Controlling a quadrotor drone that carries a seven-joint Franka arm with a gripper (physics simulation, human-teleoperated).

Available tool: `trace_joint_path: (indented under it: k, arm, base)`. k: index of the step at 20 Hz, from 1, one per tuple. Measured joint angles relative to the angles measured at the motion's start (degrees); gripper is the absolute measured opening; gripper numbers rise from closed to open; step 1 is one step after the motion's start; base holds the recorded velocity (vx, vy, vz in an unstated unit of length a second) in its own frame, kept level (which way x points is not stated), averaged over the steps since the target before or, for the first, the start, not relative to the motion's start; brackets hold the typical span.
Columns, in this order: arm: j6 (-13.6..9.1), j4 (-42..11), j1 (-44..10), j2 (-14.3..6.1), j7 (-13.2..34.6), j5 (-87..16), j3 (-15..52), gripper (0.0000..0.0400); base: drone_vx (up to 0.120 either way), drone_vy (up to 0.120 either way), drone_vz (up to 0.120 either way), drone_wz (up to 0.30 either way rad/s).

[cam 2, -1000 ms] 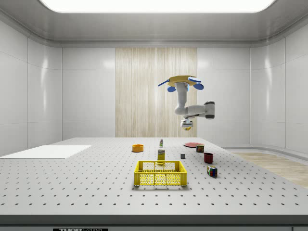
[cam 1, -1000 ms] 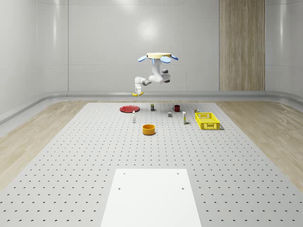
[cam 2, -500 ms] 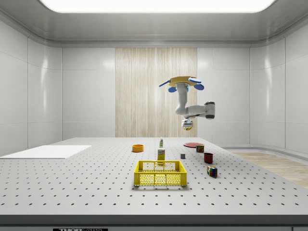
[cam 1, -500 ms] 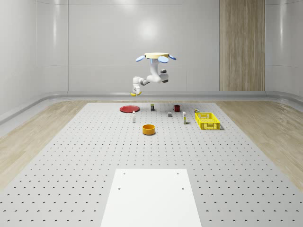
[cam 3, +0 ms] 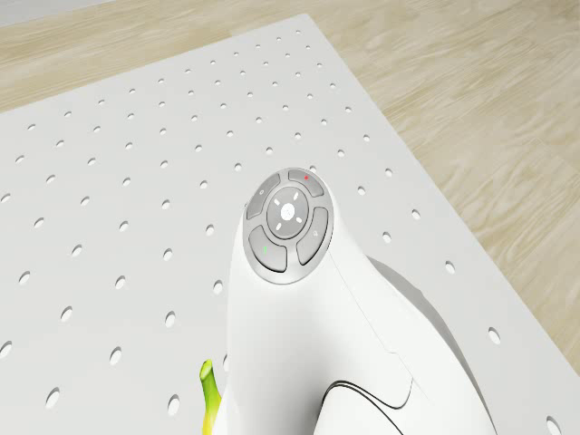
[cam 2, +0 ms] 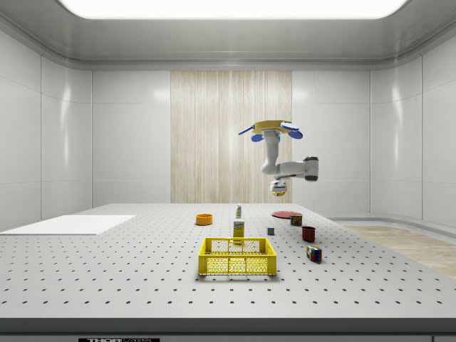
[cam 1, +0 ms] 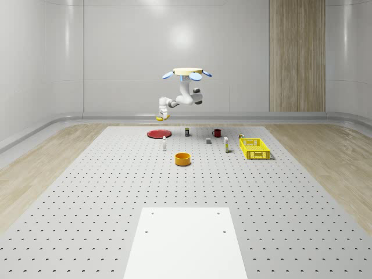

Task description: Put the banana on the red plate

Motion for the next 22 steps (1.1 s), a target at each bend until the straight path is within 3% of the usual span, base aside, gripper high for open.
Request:
trace_joint_path:
  k: [4, 22]
  arm:
    - [-0.1, 0.0, 0.0, 0.1, 0.0, 0.0, 0.0, 0.0192]
    - [-0.2, 0.0, 0.1, 0.2, -0.1, -0.1, 0.0, 0.0192]
  base:
    - [0.120, 0.000, -0.120, 0.000]
    - [0.000, 0.000, -0.113, 0.000]
